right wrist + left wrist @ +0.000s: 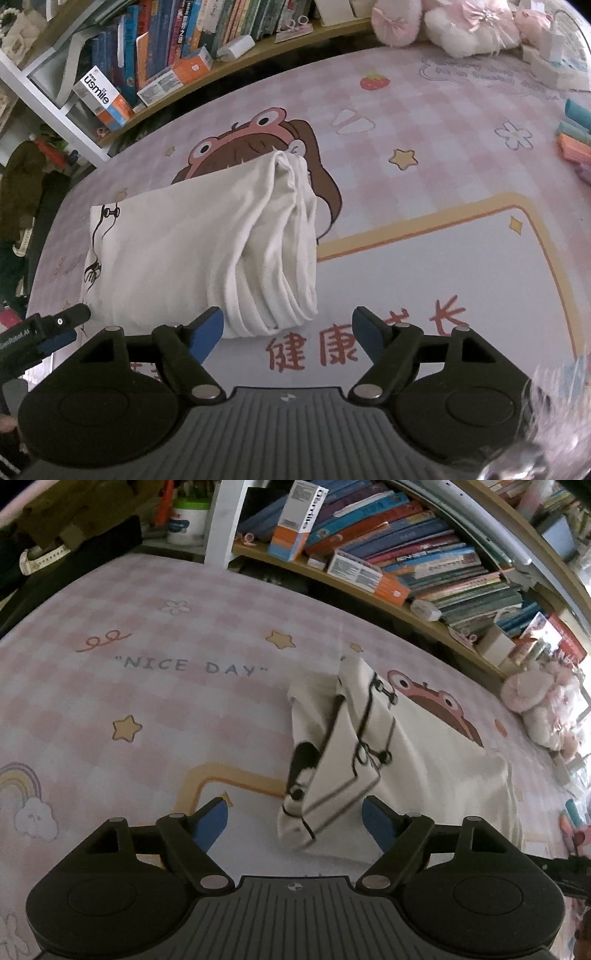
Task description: Fold clothes
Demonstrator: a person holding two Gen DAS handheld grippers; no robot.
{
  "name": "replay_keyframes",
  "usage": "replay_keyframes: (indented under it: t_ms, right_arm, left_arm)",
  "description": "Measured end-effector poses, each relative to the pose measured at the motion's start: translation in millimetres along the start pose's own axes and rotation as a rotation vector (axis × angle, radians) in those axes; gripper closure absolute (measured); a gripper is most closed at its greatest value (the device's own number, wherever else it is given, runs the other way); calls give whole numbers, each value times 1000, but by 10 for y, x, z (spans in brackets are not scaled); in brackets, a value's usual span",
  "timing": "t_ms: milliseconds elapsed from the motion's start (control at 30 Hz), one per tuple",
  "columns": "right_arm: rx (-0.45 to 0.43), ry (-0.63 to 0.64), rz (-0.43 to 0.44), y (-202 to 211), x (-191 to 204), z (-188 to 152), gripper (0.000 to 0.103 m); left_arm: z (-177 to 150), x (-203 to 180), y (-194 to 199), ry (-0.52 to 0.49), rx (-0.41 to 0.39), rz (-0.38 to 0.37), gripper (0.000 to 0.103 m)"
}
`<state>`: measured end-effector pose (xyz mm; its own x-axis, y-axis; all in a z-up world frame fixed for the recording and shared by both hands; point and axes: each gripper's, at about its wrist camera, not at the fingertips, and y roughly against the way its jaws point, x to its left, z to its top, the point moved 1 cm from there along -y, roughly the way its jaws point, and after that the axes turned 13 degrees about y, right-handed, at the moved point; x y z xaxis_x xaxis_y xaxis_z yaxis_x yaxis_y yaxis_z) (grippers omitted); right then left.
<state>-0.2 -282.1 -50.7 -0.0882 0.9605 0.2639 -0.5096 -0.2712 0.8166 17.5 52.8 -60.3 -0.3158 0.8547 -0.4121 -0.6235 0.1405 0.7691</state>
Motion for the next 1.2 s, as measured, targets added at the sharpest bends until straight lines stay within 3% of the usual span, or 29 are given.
replay_keyframes:
  t_ms: [233, 400, 567, 733, 767, 800, 867, 1033, 1200]
  right_arm:
    - [0, 1, 4, -65, 29, 100, 27]
    - [1, -20, 30, -151, 11, 196, 27]
    - [12, -109, 76, -279, -98, 309, 27]
    - [24, -188, 126, -398, -185, 414, 35]
    - [24, -194, 128, -413, -191, 437, 39]
    - [27, -195, 128, -427, -191, 453, 48]
    - [28, -189, 130, -449, -180, 471, 55]
    - [-29, -76, 99, -368, -25, 507, 81]
    - [-136, 238, 19, -165, 374, 531, 83]
  left_arm:
    - [97, -28, -148, -8, 36, -13, 21]
    - [152, 16, -262, 43, 80, -37, 21]
    - [257, 34, -326, 66, 93, -59, 21]
    - [380, 25, -414, 110, 118, -83, 23]
    - [399, 18, -429, 120, 122, -90, 29]
    - [417, 10, -448, 134, 130, -99, 42]
    - [423, -5, -504, 169, 162, -128, 65]
    - [388, -141, -449, 116, 147, -126, 84]
    - [241, -507, -249, -138, 43, -63, 86]
